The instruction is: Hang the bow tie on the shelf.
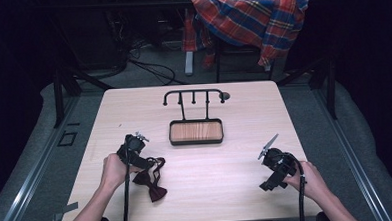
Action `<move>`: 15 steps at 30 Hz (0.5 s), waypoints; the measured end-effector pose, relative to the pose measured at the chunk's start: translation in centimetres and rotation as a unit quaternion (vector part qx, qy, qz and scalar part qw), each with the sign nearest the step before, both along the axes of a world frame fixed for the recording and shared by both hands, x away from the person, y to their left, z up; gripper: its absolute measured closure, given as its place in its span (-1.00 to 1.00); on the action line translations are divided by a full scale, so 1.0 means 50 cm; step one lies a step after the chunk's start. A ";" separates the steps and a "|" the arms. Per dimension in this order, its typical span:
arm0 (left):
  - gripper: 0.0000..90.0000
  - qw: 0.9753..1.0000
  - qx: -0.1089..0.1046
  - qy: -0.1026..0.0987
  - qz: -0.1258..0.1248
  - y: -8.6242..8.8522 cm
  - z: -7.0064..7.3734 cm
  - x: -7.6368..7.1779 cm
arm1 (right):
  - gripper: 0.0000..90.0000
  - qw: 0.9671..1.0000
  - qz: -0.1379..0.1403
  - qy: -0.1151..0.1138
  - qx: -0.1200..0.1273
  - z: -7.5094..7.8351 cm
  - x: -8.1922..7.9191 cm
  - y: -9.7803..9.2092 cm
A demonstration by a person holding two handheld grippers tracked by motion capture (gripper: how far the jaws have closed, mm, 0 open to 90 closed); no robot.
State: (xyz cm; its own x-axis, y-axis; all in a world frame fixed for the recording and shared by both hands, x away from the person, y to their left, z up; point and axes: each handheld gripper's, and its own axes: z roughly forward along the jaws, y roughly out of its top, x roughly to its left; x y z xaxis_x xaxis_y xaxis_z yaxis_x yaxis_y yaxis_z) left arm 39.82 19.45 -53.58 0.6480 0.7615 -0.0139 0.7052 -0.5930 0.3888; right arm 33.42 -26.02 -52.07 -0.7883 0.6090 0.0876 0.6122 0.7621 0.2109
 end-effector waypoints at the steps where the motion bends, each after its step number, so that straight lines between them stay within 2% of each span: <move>1: -0.28 1.000 0.001 -0.002 0.001 -0.001 -0.003 0.001 | -0.67 1.000 0.002 0.000 -0.003 0.000 0.001 0.000; 6: 0.03 1.000 0.003 0.008 -0.005 0.001 -0.008 0.003 | -0.67 1.000 -0.001 0.001 0.000 -0.001 0.001 0.003; 8: 0.11 1.000 0.000 0.008 -0.007 0.000 -0.011 0.001 | -0.67 1.000 0.002 -0.002 -0.006 0.001 -0.001 0.005; 11: 0.21 1.000 0.002 0.010 -0.010 -0.002 -0.014 0.001 | -0.67 1.000 -0.001 -0.002 0.001 0.001 -0.005 0.006; 15: 0.36 1.000 0.004 0.015 -0.024 -0.016 -0.018 0.000 | -0.67 1.000 -0.003 -0.001 -0.006 0.001 -0.008 0.003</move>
State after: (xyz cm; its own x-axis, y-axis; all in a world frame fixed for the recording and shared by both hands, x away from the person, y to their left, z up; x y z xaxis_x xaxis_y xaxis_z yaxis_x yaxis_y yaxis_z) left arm 39.83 18.66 -54.47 0.6832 0.7297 -0.0284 0.6871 -0.6291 0.3633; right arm 33.01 -25.86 -51.99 -0.7850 0.6145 0.0787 0.6161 0.7610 0.2030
